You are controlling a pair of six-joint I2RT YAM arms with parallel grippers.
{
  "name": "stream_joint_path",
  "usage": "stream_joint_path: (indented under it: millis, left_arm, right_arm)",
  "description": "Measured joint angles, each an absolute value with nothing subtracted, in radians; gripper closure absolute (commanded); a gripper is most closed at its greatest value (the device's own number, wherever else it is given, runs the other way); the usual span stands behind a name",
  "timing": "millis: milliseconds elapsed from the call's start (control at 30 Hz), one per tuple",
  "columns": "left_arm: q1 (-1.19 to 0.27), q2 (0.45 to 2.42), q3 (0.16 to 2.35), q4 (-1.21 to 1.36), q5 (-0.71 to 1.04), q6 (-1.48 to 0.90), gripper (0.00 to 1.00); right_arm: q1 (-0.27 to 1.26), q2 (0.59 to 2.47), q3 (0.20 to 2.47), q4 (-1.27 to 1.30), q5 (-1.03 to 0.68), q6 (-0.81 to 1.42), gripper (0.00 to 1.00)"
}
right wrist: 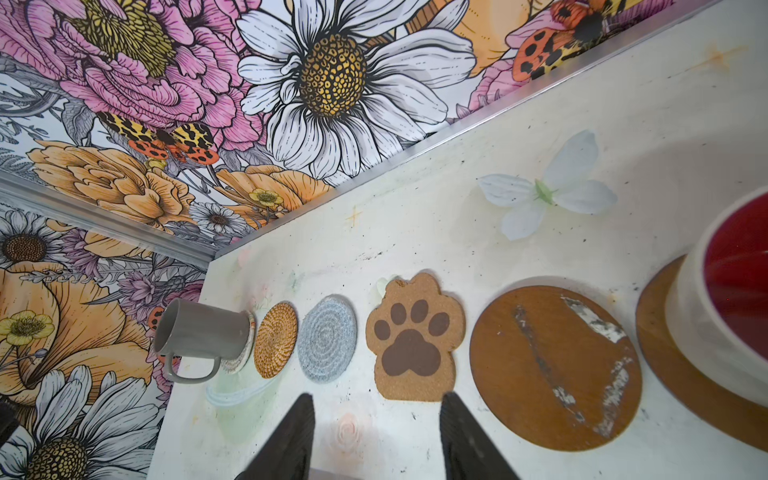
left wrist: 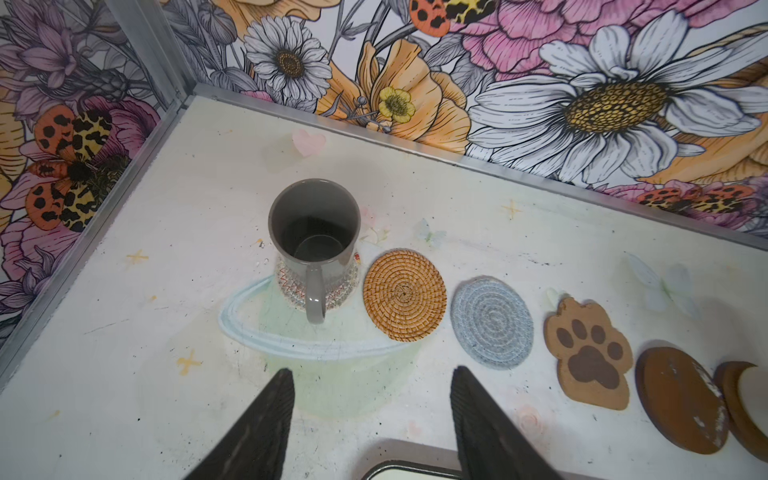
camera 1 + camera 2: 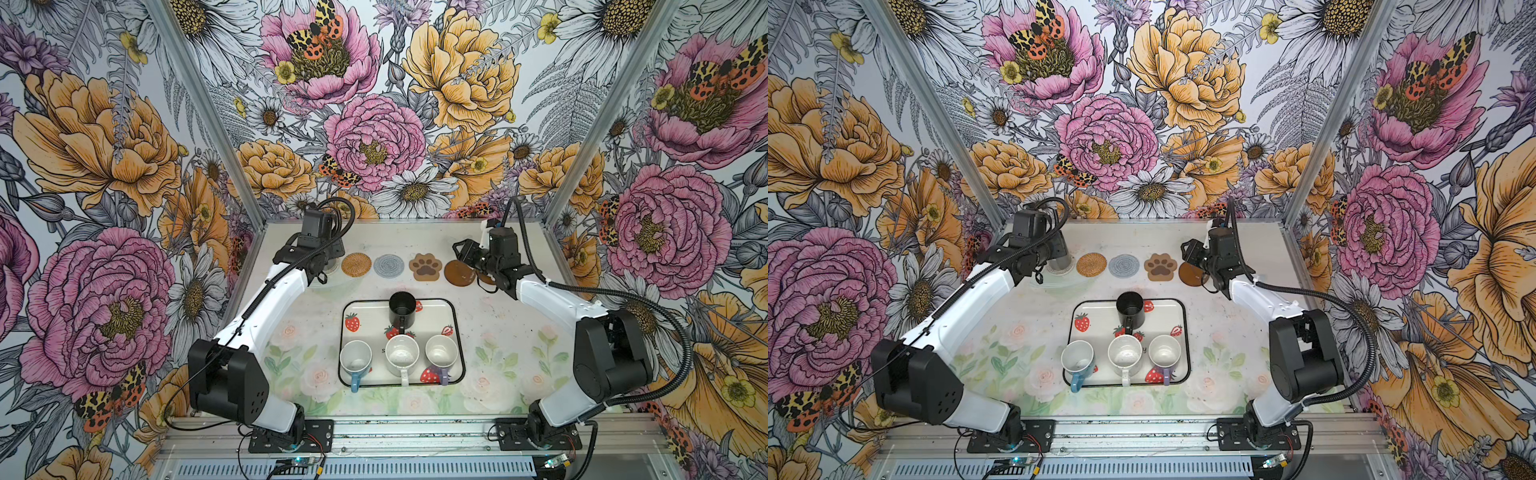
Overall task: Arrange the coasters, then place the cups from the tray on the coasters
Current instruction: 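Open and raise the left gripper while the right gripper moves toward the tray, then move the right gripper over the black mug on the tray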
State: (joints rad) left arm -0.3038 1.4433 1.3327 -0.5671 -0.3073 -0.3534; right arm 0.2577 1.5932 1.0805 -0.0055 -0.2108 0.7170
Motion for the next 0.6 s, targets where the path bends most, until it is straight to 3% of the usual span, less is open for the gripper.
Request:
stream_joint_path:
  millis: [267,600]
  left_arm:
    - [-0.455,1.266,1.191,-0.456,-0.426,-0.392,0.35]
    - [-0.462,1.058,0.903,-0.276,-0.421,-0.421,0.32]
  right_arm:
    - [0.332,1.592,1.146,-0.036,-0.187,0.703,0.47]
    - [0.403,1.59,1.237,-0.147,-0.142,0.658,0.45]
